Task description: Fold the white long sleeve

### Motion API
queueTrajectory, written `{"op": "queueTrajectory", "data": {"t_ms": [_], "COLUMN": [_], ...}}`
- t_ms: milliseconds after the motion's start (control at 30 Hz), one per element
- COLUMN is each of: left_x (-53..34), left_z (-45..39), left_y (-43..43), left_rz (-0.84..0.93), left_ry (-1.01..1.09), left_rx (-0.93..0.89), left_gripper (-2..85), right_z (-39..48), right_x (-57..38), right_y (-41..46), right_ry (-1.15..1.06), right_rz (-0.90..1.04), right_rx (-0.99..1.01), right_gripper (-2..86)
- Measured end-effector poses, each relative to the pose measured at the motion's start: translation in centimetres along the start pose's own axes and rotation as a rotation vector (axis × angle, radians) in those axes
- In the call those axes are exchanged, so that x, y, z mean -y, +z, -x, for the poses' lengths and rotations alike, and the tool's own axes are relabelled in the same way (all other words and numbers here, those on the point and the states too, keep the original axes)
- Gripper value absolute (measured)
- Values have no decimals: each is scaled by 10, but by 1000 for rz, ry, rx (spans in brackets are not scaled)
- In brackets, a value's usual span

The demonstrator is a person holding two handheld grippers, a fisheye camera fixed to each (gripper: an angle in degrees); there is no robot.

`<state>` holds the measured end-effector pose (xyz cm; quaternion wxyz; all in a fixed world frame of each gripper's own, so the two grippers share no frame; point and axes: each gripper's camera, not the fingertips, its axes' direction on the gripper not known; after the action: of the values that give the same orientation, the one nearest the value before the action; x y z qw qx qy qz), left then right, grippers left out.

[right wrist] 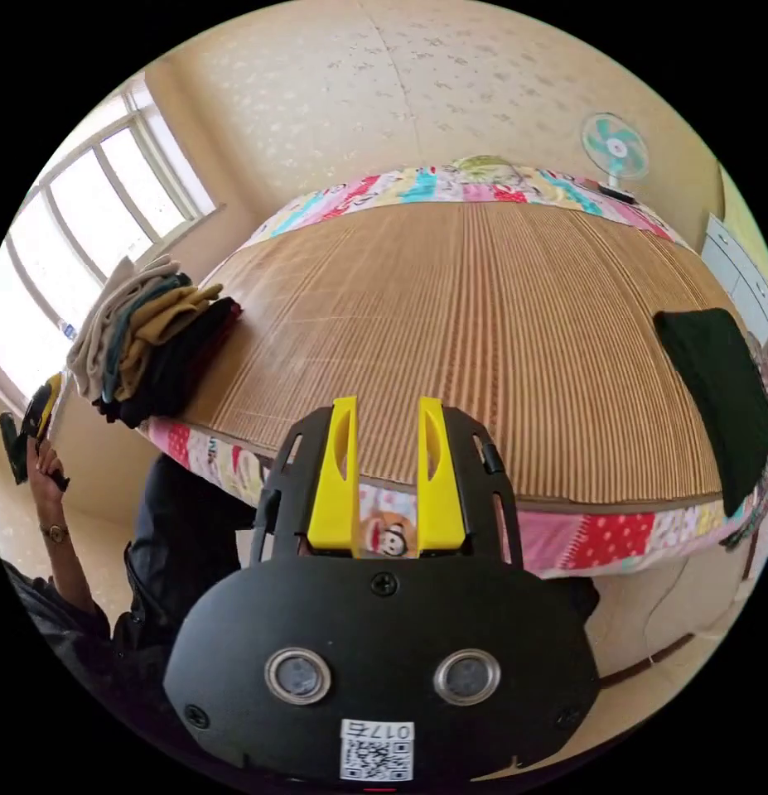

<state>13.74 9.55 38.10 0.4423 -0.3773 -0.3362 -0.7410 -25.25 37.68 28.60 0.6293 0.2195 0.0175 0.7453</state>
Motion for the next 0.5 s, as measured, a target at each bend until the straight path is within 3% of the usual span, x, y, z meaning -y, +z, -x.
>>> {"op": "queueTrajectory", "data": {"t_ms": [233,333,500], "left_x": [-98,-111,-106], "left_z": [-18,-23,-45], "left_y": [146,171,193], "left_rz": [369,410,449], "left_ry": [-148,-169,-123], "left_rx": [-130,-164,-171], "left_gripper": [49,54,53], "right_z": [-196,-272,-342], "right_x": [-34,-47,-70], "right_y": [-106,-119,-102], "right_ry": [352,537,781], "right_rz": [-150,-145,-156], "right_rx": [-231,-335,-172], "right_gripper": [126,136,133]}}
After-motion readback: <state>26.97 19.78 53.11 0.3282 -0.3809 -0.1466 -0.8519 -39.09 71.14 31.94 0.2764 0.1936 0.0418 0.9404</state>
